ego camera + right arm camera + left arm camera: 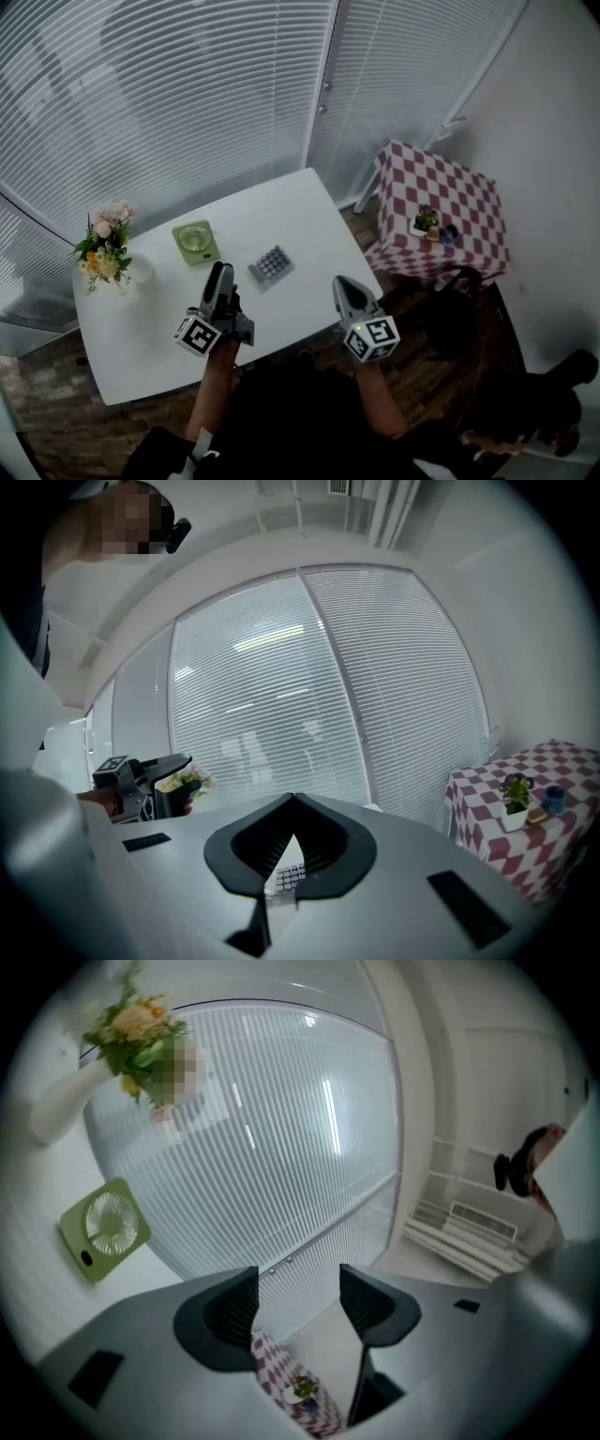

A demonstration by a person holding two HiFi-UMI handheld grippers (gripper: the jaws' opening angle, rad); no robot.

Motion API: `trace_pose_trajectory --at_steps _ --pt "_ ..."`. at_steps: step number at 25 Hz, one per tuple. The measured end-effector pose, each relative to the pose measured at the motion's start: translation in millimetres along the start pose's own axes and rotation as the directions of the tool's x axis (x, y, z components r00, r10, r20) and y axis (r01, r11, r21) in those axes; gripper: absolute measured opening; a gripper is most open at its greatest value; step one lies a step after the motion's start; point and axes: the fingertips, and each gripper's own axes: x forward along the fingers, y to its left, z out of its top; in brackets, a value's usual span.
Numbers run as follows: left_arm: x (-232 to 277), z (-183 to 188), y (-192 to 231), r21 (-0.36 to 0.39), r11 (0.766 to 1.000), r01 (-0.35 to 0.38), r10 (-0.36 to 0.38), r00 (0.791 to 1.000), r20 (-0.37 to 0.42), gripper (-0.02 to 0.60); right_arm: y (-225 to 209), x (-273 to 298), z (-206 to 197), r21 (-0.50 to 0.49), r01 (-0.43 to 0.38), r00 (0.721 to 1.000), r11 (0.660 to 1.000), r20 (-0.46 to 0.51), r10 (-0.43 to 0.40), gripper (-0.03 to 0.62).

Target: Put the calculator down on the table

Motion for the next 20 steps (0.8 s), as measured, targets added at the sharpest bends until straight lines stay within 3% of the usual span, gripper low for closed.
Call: trace_pose_trajectory --at_steps 2,4,8,11,12,16,20 --pt "1.6 -4.4 -4.5 0.169 0.986 0.0 0.009 0.999 -0.053 0.25 -0.9 -1.1 1.5 -0.005 0.001 1.0 1.0 0.001 -0.001 0.006" --pt "2.2 -6.5 -5.7 0.306 0.952 -0.001 0.031 0.995 -0.094 0.25 -2.7 -1.7 1.8 -0.007 0.004 1.0 1.0 0.001 -0.004 0.006" --pt "-0.1 -4.8 -7.4 0.512 0.859 0.0 0.071 0.99 -0.12 0.25 -6.1 -3.1 0.8 -0.004 0.014 1.0 1.0 -0.003 -0.014 0.006" --pt "-2.4 -4.6 -10.0 0.601 0.799 0.005 0.097 0.986 -0.136 0.25 -1.7 -2.5 0.1 -0.009 0.006 1.0 1.0 -0.006 -0.006 0.006" --pt "-2.4 -4.7 -13.8 0.641 0.768 0.02 0.099 0.984 -0.15 0.25 -0.4 -2.2 1.2 -0.017 0.002 1.0 1.0 -0.006 -0.002 0.006" --pt "0.9 -3.8 -44.1 0.793 0.601 0.098 0.094 0.977 -0.191 0.25 -4.3 -3.0 4.0 -0.066 0.004 1.0 0.998 -0.008 -0.005 0.006" --pt "-0.1 -5.6 -60.1 0.852 0.504 0.144 0.097 0.97 -0.221 0.25 -4.1 -2.7 2.7 -0.076 0.008 1.0 0.997 -0.008 -0.009 0.006"
